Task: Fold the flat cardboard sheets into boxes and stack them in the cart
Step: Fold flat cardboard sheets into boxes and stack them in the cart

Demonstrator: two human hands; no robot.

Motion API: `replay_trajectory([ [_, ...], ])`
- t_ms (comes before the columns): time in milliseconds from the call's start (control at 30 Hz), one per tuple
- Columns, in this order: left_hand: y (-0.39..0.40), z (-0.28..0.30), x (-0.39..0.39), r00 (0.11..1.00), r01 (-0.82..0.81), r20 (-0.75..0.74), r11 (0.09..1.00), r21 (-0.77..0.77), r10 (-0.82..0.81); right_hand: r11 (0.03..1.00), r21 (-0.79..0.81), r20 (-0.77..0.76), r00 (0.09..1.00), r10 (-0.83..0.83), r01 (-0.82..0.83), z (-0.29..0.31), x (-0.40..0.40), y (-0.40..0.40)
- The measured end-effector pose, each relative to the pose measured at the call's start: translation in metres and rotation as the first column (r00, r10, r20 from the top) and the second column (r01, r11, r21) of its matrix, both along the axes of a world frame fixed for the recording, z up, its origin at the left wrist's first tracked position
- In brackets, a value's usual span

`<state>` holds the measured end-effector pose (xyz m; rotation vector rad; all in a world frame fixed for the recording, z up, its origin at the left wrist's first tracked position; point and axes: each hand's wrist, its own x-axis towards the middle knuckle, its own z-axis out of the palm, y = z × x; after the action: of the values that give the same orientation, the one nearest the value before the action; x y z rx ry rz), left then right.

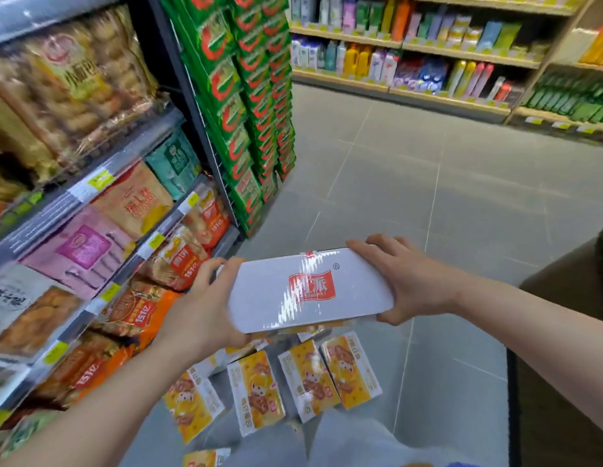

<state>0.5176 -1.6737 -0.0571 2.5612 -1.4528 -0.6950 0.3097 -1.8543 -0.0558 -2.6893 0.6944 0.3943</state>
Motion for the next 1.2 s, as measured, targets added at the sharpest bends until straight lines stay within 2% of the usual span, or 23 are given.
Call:
replay_trajectory([
  [100,0.023,0.009,-0.008,0.994,-0.071,0.085,0.997,-0.006,0.071,0.991,-0.057,0.064,0.990,0.125,-0.122,0.014,0.007,0.003],
  [200,0.047,0.018,-0.027,0.978,-0.150,0.143,0.989,-0.013,0.150,0.972,-0.047,0.080,0.969,0.234,-0.231,0.029,0.005,0.010],
  [367,0.100,0.033,-0.079,0.933,-0.334,0.141,0.943,-0.006,0.331,0.918,-0.086,0.081,0.915,0.394,-0.387,0.042,-0.002,0.031],
  [533,0.164,0.039,-0.129,0.869,-0.458,0.162,0.884,-0.097,0.468,0.801,-0.120,0.042,0.803,0.594,-0.586,0.057,0.004,0.068],
  [700,0.230,0.040,-0.176,0.736,-0.661,0.066,0.737,-0.140,0.673,0.623,-0.128,0.010,0.627,0.779,-0.772,0.057,0.025,0.127],
  [833,0.304,0.029,-0.213,0.571,-0.810,0.042,0.571,-0.131,0.820,0.448,-0.092,-0.028,0.452,0.891,-0.889,0.046,0.048,0.202],
  [967,0.371,0.024,-0.245,0.422,-0.893,0.053,0.426,-0.147,0.905,0.290,-0.034,-0.054,0.291,0.955,-0.957,0.041,0.064,0.284],
  [1067,0.434,0.019,-0.267,0.316,-0.936,0.029,0.316,-0.155,0.948,0.176,-0.052,-0.058,0.178,0.982,-0.983,0.036,0.077,0.359],
  [1200,0.512,0.018,-0.284,0.229,-0.959,0.038,0.232,-0.162,0.973,0.061,-0.064,-0.054,0.064,0.996,-0.996,0.033,0.086,0.450],
])
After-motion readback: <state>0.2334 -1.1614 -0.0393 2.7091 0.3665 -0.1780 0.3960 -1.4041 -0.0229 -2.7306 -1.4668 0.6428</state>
